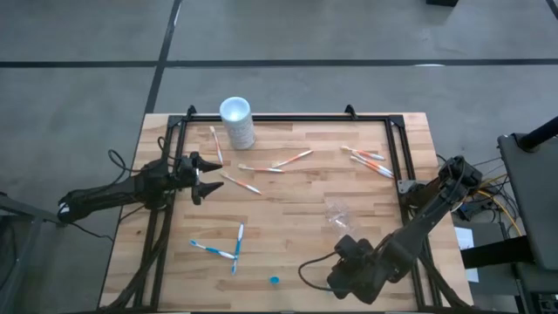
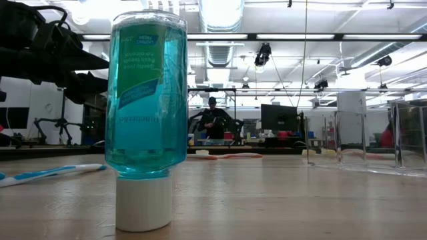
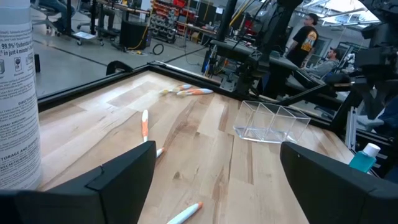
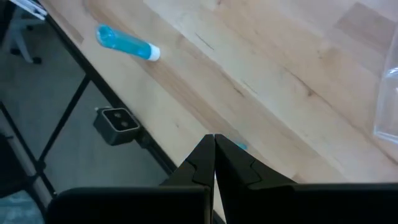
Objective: Pick & Place toothbrushing station
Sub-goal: Put the mouthwash into the middle section of the transparent organizer
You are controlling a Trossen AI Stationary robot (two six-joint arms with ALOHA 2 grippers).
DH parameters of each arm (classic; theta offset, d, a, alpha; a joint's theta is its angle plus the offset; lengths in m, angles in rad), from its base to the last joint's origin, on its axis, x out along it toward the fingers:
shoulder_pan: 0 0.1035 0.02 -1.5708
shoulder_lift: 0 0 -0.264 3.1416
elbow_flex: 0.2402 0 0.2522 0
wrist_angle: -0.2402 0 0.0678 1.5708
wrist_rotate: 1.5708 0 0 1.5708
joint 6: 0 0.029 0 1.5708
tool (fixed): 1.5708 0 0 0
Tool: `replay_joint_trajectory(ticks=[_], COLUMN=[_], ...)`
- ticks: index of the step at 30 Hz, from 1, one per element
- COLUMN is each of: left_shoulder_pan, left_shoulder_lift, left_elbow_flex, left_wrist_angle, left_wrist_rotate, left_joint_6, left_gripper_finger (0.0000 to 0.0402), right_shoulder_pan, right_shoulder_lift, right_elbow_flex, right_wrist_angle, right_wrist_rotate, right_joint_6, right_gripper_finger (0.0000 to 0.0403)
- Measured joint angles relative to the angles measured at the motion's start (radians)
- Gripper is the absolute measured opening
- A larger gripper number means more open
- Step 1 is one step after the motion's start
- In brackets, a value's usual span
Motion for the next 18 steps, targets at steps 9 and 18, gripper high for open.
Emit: replay_joint_trajectory(ticks=[9,18], left_shoulder_pan=[0.0,0.0], left_shoulder_lift=[0.0,0.0], left_elbow_flex=[0.0,0.0], left_wrist_angle=[0.0,0.001], left_wrist_rotate=[0.0,0.0], left_joint_6=[0.0,0.0], left_gripper_finger=[0.035,0.0349], right_shoulder_pan=[0.023,0.076], right_shoulder_lift=[0.042,0.038], right_elbow_flex=[0.043,0.047], right_wrist_angle=[-0.008,-0.014], right_wrist_rotate=[0.0,0.0], right_joint_6=[-0.008,-0.04], right_gripper_finger=[0.0029,0.0083])
